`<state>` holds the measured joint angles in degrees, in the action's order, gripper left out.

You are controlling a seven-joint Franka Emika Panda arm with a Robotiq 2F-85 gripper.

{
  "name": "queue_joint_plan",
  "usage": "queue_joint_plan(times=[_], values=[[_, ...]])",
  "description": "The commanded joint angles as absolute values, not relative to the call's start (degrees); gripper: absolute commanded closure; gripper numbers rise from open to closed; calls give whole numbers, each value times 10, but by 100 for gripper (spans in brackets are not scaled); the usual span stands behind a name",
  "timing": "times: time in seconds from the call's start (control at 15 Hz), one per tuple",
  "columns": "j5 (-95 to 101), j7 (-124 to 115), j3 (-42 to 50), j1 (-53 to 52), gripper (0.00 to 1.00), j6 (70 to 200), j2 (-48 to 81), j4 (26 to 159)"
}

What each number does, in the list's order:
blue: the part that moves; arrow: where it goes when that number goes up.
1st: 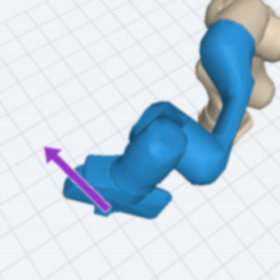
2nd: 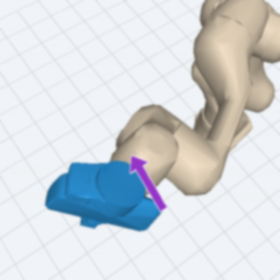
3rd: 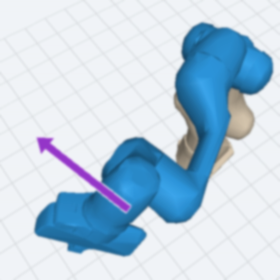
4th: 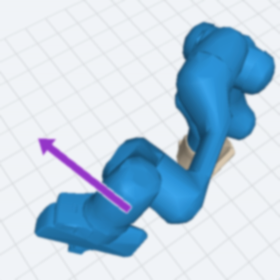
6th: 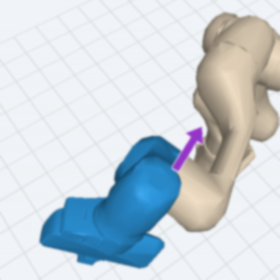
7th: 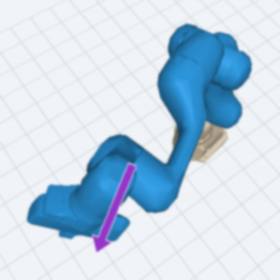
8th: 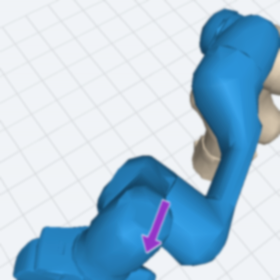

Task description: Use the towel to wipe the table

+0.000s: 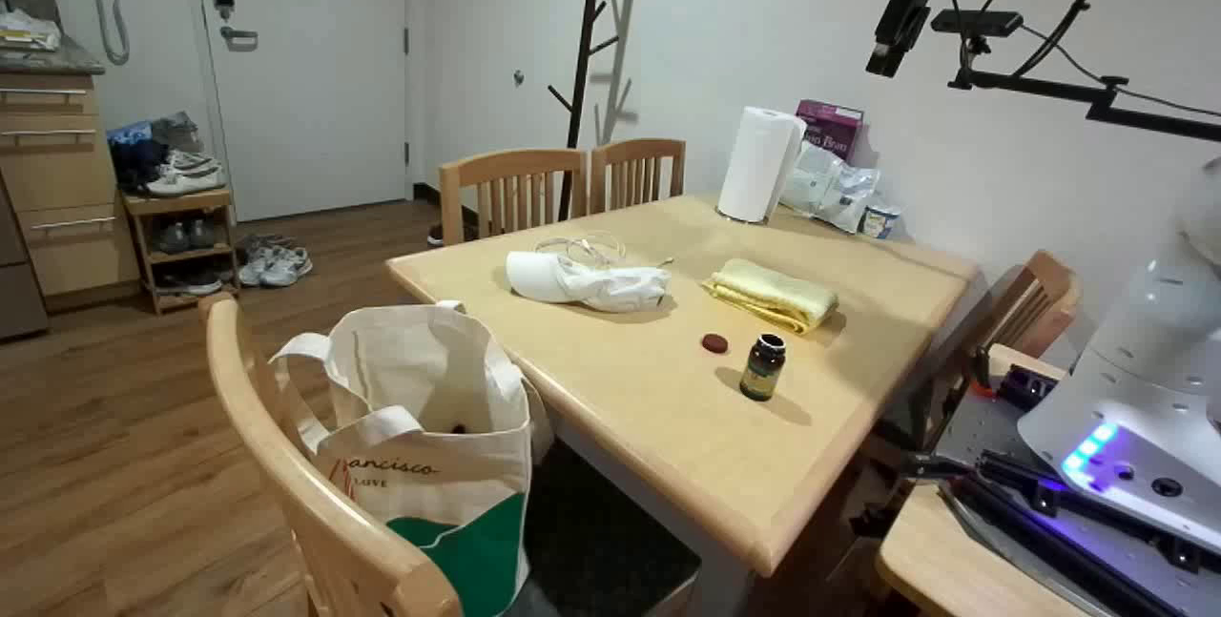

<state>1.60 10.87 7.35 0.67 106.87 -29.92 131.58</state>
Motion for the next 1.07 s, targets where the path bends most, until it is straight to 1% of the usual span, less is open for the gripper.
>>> queue_joint_plan(times=[0.0,0.27,0.47,0.67,1.0], values=[[13,111,69,12,0,1068,-299,1315],[13,111,69,12,0,1068,-298,1315],[-8,116,69,-1,0,1162,-275,1326],[-47,126,65,-29,0,1265,-201,1337],[-51,115,35,-44,0,1319,-45,1317]])
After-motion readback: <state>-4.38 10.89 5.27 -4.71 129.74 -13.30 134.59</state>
